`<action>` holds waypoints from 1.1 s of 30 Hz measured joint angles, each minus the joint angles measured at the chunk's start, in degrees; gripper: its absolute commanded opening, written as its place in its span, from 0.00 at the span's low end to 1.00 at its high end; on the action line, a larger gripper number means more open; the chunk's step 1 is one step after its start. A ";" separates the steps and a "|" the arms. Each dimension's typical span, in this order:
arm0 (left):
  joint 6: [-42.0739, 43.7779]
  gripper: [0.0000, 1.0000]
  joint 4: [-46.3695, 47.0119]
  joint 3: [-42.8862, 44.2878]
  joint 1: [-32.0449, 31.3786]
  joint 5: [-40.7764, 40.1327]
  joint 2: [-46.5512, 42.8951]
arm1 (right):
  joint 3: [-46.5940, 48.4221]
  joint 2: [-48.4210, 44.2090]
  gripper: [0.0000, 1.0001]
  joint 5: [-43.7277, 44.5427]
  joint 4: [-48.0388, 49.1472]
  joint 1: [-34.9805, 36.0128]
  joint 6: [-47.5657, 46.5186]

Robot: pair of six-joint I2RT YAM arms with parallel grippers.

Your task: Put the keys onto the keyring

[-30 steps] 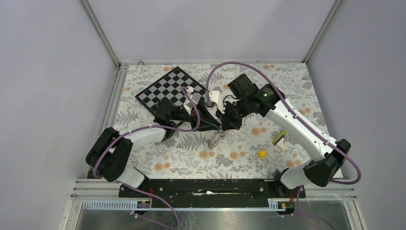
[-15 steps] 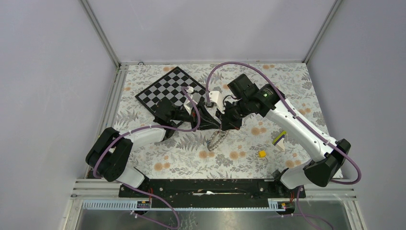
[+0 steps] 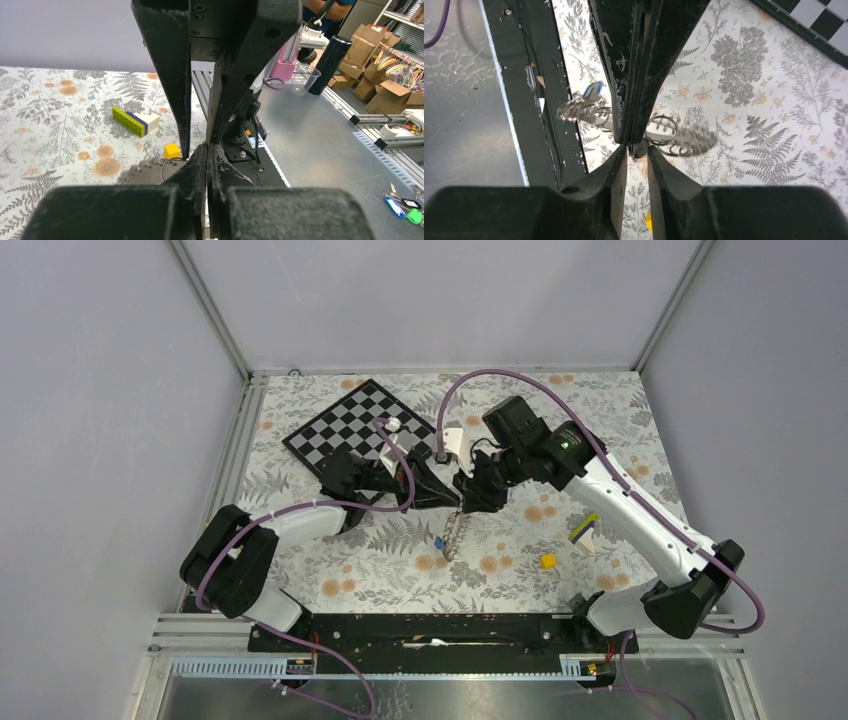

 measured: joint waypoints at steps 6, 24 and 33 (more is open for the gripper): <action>-6.14 0.00 7.48 0.00 1.25 -0.02 0.02 | -0.83 -3.04 0.33 -0.11 2.86 0.00 0.02; -12.22 0.00 13.27 0.00 1.77 -0.42 0.02 | -6.08 -6.54 0.33 -3.23 8.13 -0.17 -0.94; -12.52 0.00 13.29 0.00 1.77 -0.48 0.02 | -8.94 -7.26 0.27 -3.85 10.27 -0.20 -1.09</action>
